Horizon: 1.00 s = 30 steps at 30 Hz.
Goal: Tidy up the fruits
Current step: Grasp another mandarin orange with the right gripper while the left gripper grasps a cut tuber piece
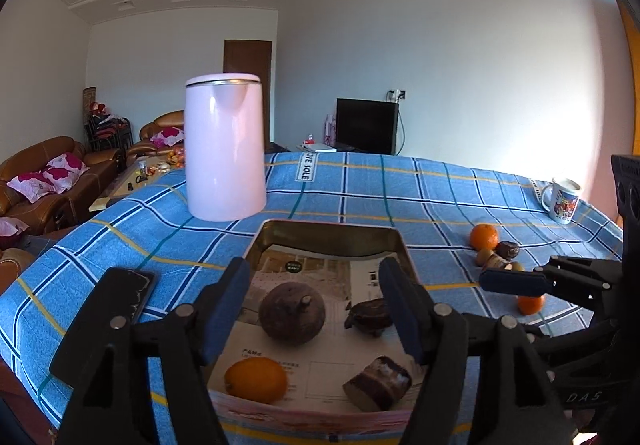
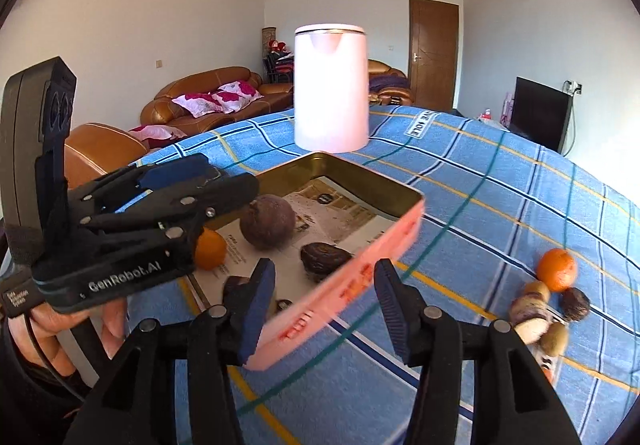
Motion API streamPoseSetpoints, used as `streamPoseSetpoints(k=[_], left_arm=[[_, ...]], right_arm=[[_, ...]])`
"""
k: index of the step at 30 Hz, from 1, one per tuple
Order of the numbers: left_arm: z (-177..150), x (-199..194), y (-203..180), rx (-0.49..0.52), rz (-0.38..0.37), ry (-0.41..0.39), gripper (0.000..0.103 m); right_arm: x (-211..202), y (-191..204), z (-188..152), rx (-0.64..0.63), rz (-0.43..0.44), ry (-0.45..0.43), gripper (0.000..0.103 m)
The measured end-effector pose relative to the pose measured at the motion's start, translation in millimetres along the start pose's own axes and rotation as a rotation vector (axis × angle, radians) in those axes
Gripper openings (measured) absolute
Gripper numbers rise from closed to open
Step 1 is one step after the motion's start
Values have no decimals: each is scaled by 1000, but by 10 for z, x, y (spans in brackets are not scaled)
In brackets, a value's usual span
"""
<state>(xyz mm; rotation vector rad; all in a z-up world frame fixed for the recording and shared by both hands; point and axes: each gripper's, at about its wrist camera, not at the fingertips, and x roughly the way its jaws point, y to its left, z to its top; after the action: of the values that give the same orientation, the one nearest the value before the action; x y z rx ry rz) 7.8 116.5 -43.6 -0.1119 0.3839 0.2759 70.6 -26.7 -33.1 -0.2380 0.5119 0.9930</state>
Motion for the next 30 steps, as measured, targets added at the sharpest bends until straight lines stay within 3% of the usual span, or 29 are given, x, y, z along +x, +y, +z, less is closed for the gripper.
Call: streamPoseSetpoints(k=[5,9,17,18,19,20,24,30], left_arm=[[44,45,-428,63,-73,14,73],[79,150,-739,103,-128,39,73],[147,437,-1064,139,-170,105,73],[146,462,-1086,141,-174,113,73],[144,482,-1107,142,-180,117,73],[144,506,-1133,145,-180,122,73],[143,625,-1244,149,-197,150,73],[139,814,-1496,155,-250,205,73]], right_arm=[[-405,-432,-242,54,-161,-15,61],[-475,-835,-398,141,-244,43,61],[-213,-1042,-508,200,-166,189,60],[-179,-1053,-524,203,-169,200,57],[-158,-1068,-550,205,-171,208,48],[-158,-1086,-555,214,-163,207,40],[-289,-1172,-553,254,-157,141,40],[-521,-1368,-487,302,-274,66,40]])
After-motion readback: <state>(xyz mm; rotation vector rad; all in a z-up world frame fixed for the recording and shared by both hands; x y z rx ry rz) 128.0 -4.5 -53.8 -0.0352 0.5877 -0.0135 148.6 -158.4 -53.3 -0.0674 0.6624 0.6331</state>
